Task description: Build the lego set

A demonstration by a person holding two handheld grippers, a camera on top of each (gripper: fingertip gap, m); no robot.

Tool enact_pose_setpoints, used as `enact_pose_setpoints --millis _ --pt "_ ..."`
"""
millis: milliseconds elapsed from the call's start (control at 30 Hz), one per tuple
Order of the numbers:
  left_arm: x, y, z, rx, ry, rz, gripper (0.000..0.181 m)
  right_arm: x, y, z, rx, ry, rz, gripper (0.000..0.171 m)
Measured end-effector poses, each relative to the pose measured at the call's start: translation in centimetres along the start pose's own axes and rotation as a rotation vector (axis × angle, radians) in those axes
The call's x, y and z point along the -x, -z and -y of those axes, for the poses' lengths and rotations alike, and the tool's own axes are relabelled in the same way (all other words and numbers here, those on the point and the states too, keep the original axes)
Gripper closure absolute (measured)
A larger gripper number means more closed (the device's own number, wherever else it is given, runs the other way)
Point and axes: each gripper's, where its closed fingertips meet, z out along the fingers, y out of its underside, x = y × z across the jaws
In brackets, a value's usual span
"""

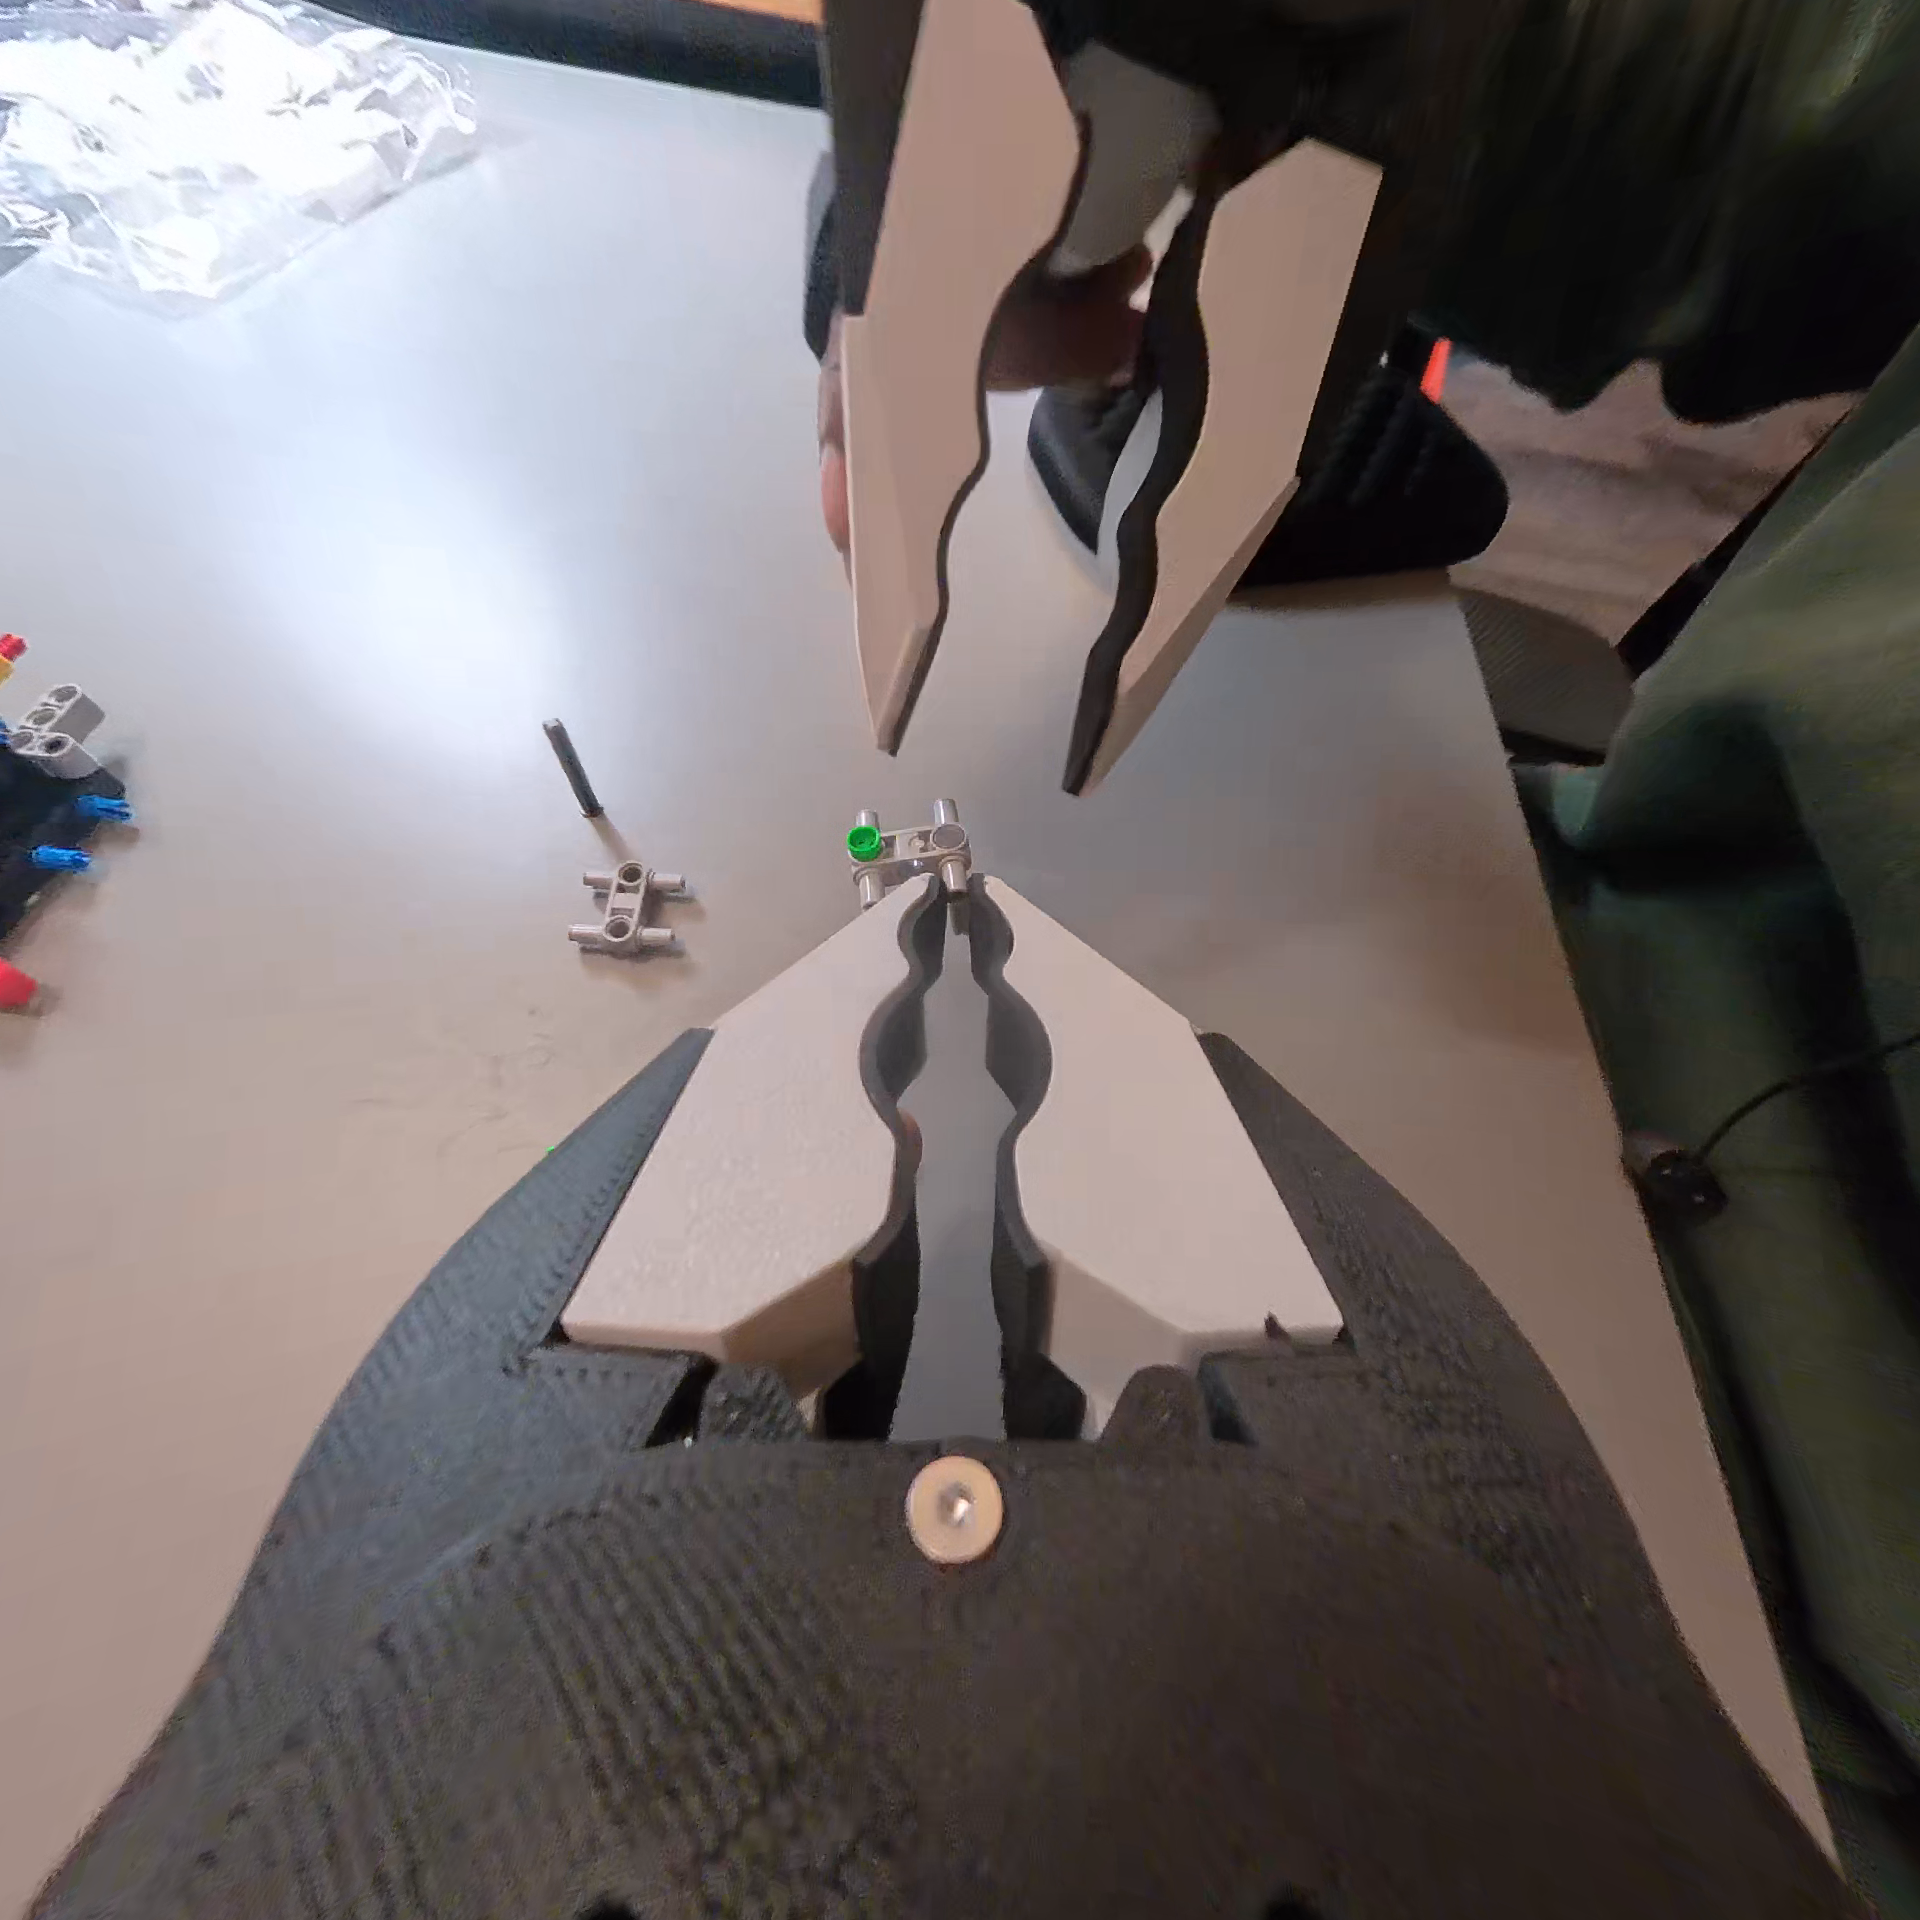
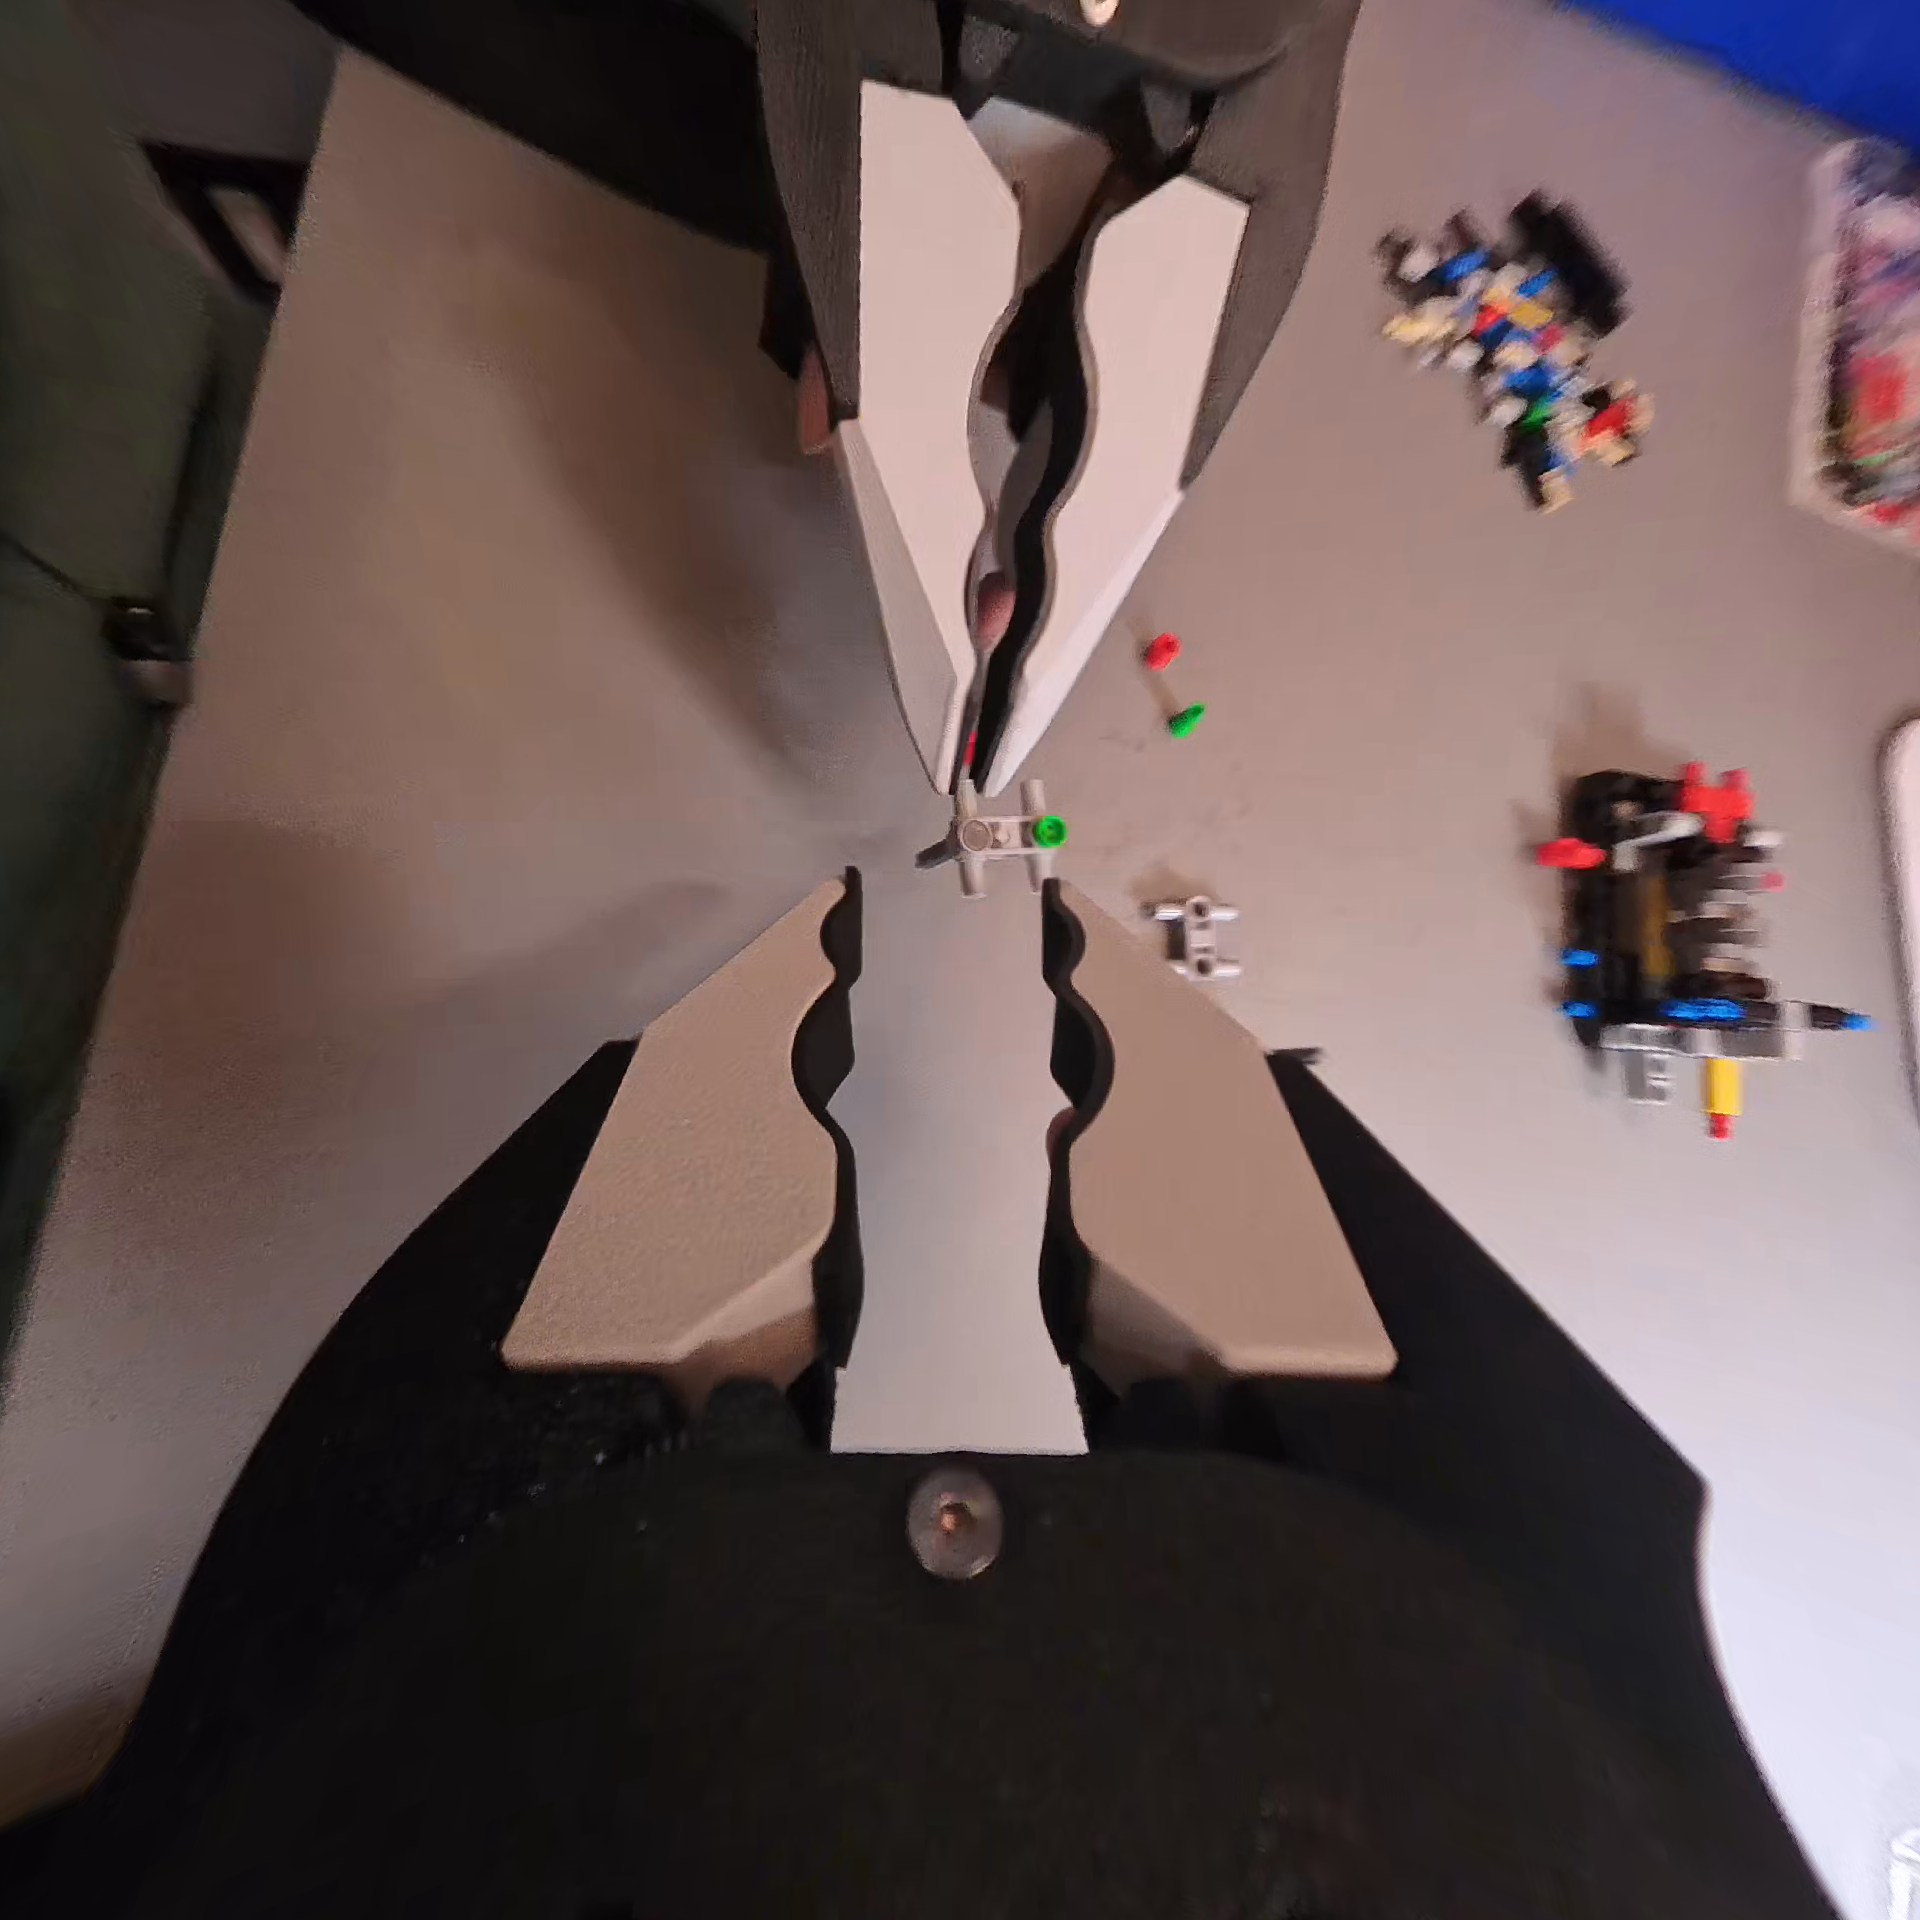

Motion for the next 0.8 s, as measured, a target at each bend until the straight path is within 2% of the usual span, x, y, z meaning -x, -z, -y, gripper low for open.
enact_pose_setpoints --millis 33,133,233,433,567,700,800 --pt "0.0 0.2 0.2 -0.015 0.021 -0.012 0.179 -0.4 0.0 0.0 -0.033 0.026 -0.058 0.141" --pt "0.1 0.4 0.8 -0.052 0.102 -0.058 0.179 -1.0 -0.1 0.2 -0.094 0.206 -0.235 0.146" --pt "0.0 0.4 0.9 -0.062 0.172 -0.105 0.179 -0.8 -0.4 0.5 -0.115 0.341 -0.328 0.151" --pt "-0.3 0.1 0.4 -0.041 0.227 -0.159 0.179 0.0 -0.8 0.6 -0.137 0.41 -0.301 0.155" --pt "-0.5 0.2 0.3 -0.039 0.244 -0.177 0.18 0.2 -1.4 0.6 -0.126 0.465 -0.32 0.164" --pt "-0.3 0.4 0.5 -0.061 0.283 -0.196 0.179 0.0 -1.4 0.9 -0.176 0.395 -0.338 0.165" --pt "0.7 1.2 1.4 -0.118 0.296 -0.162 0.175 -0.9 -0.9 1.1 -0.259 0.213 -0.348 0.166"
